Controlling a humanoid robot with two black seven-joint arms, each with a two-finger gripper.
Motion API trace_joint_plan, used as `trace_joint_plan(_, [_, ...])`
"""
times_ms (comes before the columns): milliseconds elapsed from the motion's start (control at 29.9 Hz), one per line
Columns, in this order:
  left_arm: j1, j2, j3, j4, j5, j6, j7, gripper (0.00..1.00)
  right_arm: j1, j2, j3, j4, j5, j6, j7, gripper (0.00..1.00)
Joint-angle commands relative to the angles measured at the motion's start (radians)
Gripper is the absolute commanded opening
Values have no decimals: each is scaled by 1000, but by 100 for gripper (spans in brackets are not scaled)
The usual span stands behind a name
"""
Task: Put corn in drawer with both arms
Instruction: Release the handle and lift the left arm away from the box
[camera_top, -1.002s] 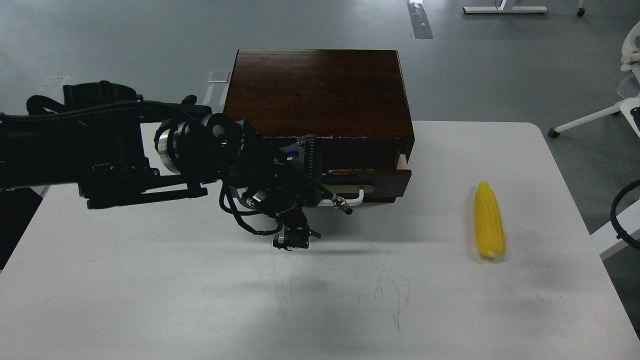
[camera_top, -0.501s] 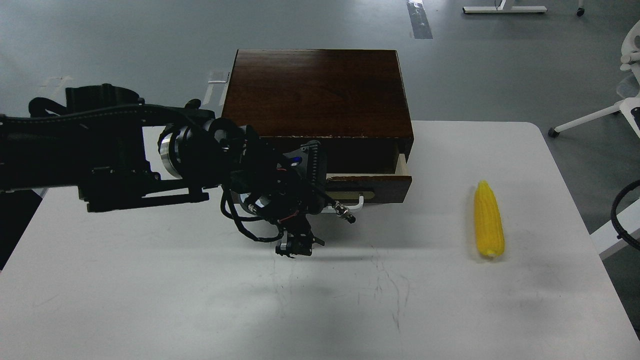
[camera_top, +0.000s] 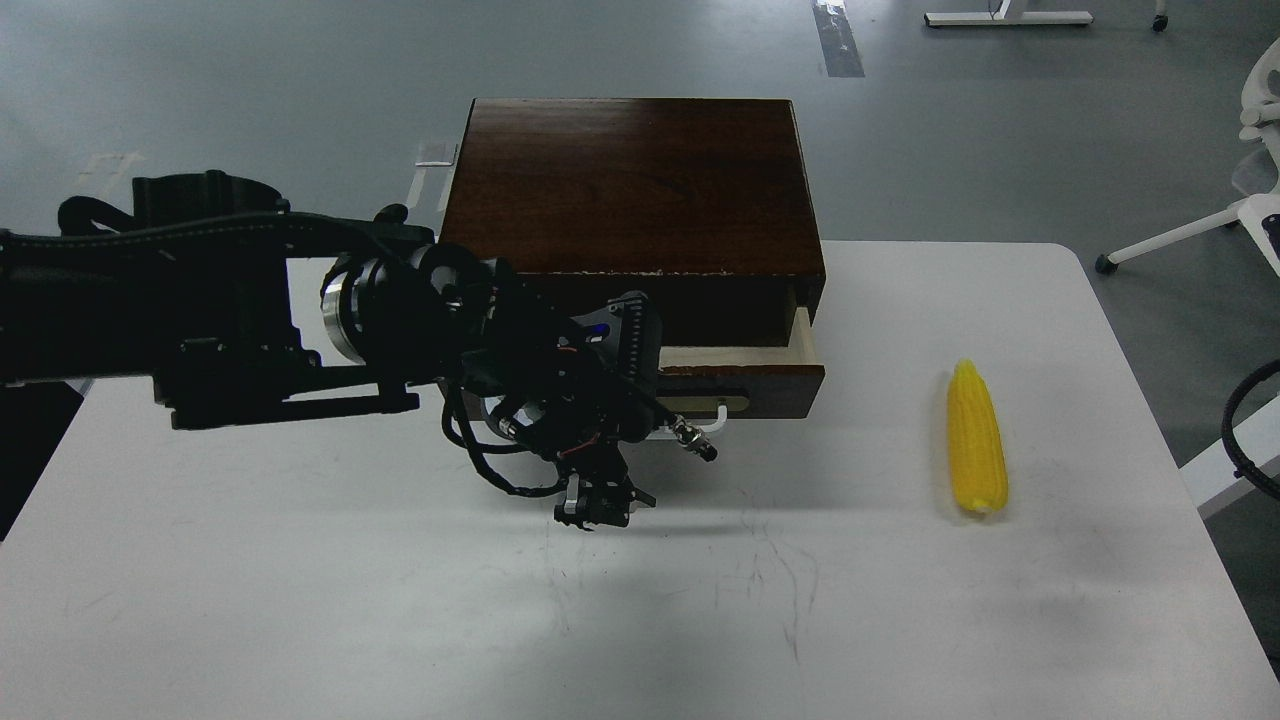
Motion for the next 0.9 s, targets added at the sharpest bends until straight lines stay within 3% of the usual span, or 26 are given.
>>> trace_joint_plan(0, [-4,2,0,0,1,-1,3,71,0,0,0,-1,0,0,0,100])
trace_joint_plan(134, [-18,0,0,-9,-5,-1,3,77,0,0,0,-2,0,0,0,100])
trace_joint_plan(301, [-49,0,-17,-9,-97,-1,3,97,0,0,0,-2,-2,0,0,100])
trace_joint_plan(434, [-50,5,-52,-9,-161,-1,3,97,0,0,0,-8,0,0,0,100])
trace_joint_plan(601, [-47,31,-199,4,-342,-1,3,97,0,-17,-12,2,-3,0,-3,100])
trace_joint_plan(801, [-19,40,-342,227,-855,-1,3,98,26,-86,-104,5,-31,0,-6,100])
trace_joint_plan(868, [-13,48,-377,349,-1114,-1,3,98,99,-113,-182,2,-78,0,-6,100])
